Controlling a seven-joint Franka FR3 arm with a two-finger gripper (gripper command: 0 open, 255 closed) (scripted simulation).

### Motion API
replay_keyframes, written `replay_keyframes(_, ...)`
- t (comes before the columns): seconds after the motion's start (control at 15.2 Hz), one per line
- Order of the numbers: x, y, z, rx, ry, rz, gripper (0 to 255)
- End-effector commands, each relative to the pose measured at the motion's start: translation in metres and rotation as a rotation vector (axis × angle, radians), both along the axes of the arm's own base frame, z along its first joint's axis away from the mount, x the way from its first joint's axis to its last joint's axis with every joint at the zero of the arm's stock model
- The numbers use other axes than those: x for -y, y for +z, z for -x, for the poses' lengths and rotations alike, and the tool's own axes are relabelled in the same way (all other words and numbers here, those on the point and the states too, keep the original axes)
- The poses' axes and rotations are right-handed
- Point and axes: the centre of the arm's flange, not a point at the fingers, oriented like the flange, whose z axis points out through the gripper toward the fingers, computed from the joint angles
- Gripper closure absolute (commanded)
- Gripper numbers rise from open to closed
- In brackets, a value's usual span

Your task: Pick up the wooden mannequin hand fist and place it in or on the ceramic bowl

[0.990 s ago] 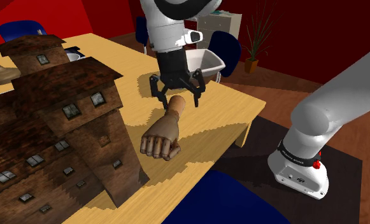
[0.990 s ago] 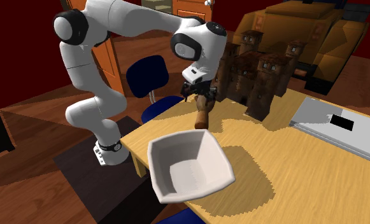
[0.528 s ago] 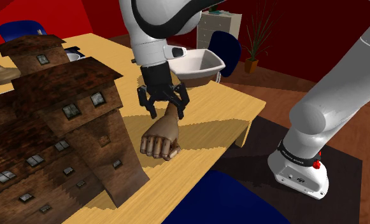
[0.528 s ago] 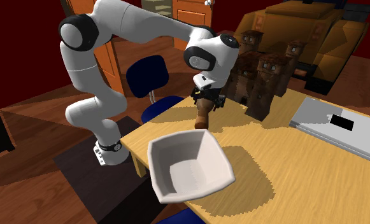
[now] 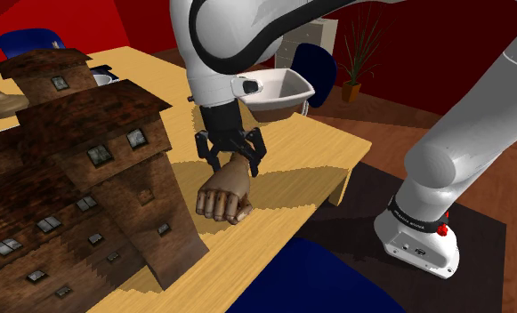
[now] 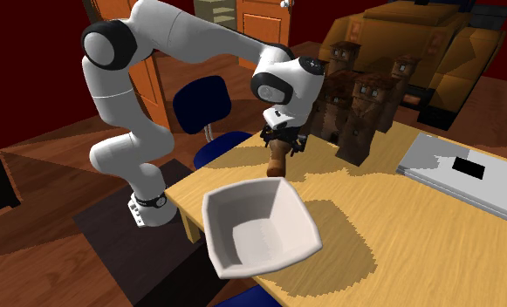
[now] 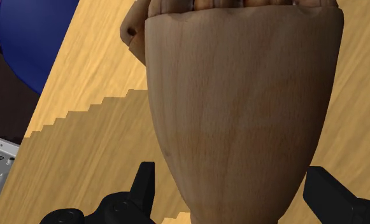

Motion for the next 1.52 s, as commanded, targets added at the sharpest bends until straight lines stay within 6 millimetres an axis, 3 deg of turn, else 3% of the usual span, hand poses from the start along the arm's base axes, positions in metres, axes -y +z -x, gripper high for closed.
replay_keyframes(0.0,0.000,0.000,0.000,0.000,0.000,0.000,0)
replay_keyframes(0.13,0.000,0.000,0.000,0.000,0.000,0.000,0)
replay_keyframes(0.2,0.000,0.000,0.000,0.000,0.000,0.000,255)
replay_keyframes(0.79,0.000,0.000,0.000,0.000,0.000,0.000,255)
replay_keyframes(1.45,0.000,0.053,0.000,0.000,0.000,0.000,255)
